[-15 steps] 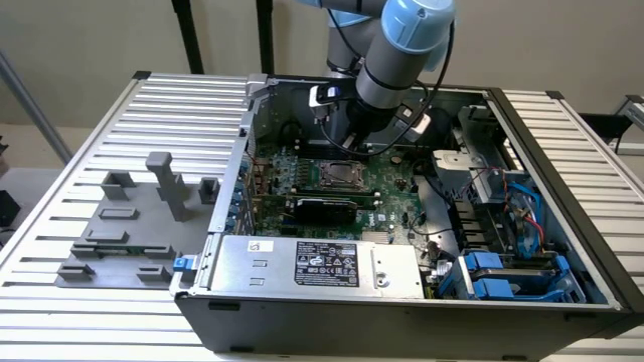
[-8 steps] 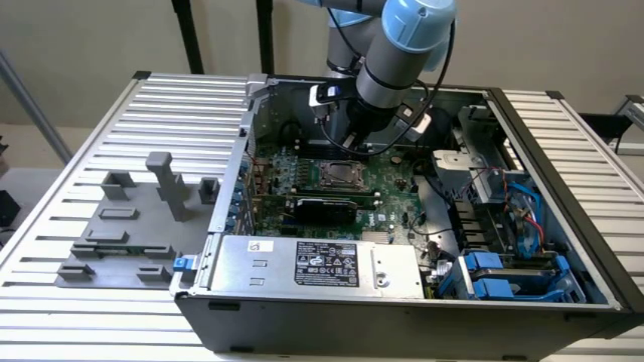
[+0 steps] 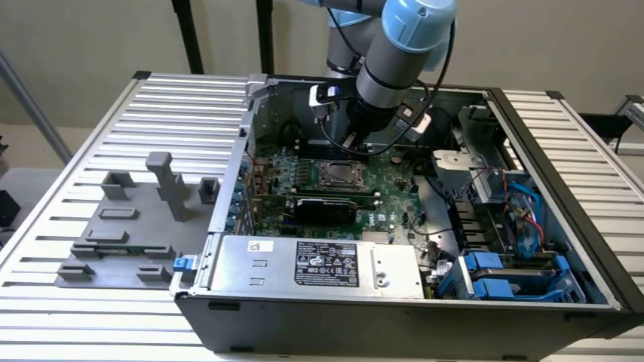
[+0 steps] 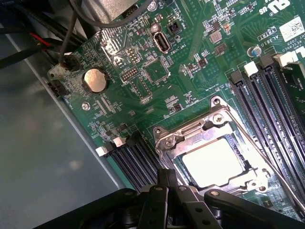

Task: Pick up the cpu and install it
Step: 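Install the second cpu locking lever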

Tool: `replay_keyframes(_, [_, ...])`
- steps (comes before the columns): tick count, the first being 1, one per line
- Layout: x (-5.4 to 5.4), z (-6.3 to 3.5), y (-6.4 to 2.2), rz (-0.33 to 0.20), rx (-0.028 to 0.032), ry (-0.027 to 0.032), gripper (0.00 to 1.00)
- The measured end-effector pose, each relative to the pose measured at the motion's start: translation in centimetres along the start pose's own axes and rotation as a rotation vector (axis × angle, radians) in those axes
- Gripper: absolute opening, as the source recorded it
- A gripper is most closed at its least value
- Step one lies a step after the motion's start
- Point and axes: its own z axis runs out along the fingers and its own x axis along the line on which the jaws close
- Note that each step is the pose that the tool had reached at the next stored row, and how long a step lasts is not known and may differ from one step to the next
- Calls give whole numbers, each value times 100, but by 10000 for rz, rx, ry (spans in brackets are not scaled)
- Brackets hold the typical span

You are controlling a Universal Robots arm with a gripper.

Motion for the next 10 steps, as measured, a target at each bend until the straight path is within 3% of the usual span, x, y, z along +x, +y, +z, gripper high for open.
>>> replay_keyframes(6, [-51,-25,30,0,0,-1,11])
replay_keyframes(10, [-171,-165,79,2,0,1,11])
